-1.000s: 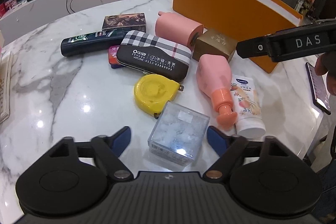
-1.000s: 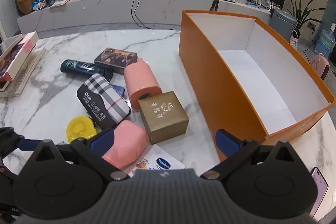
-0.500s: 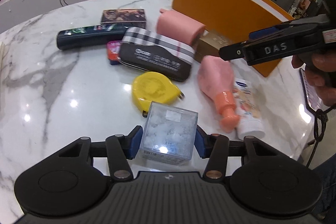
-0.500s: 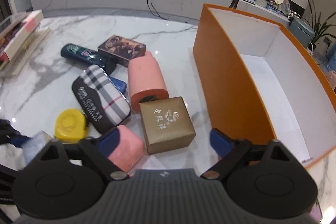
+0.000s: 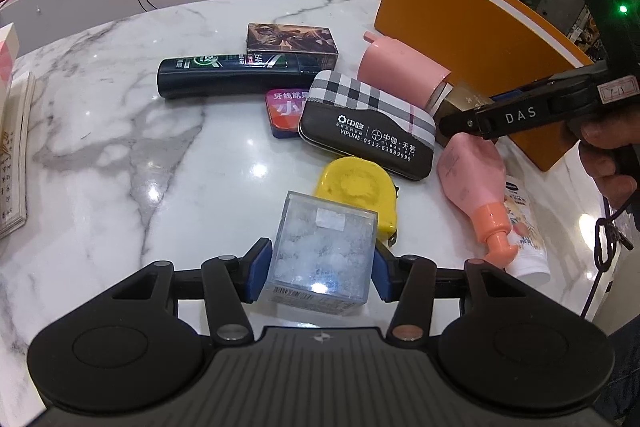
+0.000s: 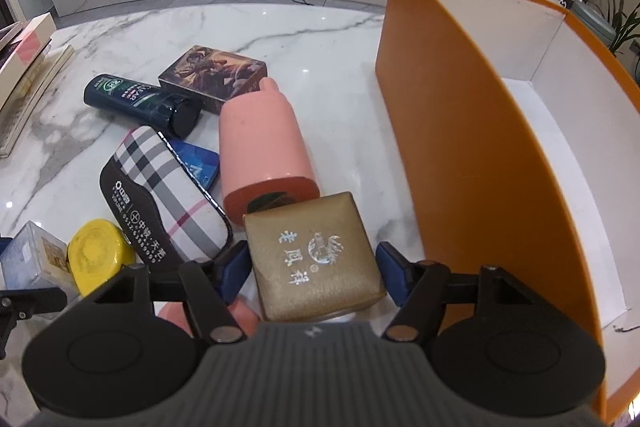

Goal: Organize rigid objects
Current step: 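Grasp the clear cube box with the left gripper while the right grasps the gold box, then carry the clear cube box and gold box with both grippers over the orange box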

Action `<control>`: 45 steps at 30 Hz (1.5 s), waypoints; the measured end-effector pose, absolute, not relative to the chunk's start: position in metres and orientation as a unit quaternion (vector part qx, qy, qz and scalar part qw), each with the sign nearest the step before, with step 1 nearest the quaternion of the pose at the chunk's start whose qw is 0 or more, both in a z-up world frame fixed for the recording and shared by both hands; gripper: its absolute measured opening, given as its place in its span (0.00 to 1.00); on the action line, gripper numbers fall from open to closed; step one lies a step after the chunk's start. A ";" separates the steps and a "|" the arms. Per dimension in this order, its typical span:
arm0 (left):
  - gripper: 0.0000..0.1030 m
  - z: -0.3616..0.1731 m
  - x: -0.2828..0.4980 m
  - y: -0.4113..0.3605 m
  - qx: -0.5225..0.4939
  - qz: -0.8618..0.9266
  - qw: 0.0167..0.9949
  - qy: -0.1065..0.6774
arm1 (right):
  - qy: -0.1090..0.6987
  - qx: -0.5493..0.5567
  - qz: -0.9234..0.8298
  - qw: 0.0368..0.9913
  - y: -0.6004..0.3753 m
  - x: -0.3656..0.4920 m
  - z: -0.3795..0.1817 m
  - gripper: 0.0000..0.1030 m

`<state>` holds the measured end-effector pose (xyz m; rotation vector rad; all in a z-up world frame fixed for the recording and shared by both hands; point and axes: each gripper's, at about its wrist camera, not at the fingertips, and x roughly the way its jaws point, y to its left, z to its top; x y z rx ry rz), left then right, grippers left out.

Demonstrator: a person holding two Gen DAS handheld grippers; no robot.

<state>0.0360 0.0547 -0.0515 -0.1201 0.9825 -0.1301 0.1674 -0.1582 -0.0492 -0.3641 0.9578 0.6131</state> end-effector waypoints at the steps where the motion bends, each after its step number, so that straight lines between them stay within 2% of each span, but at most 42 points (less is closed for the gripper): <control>1: 0.57 -0.052 0.035 0.055 -0.056 -0.063 0.877 0.473 | 0.453 -0.172 0.290 0.825 -0.158 0.168 -0.050 0.67; 25: 0.54 -0.049 0.031 0.053 -0.028 -0.046 0.876 0.479 | 0.469 -0.155 0.294 0.818 -0.161 0.176 -0.055 0.63; 45: 0.54 -0.010 0.021 0.044 -0.028 -0.029 0.891 0.452 | 0.422 -0.119 0.311 0.843 -0.177 0.158 0.004 0.59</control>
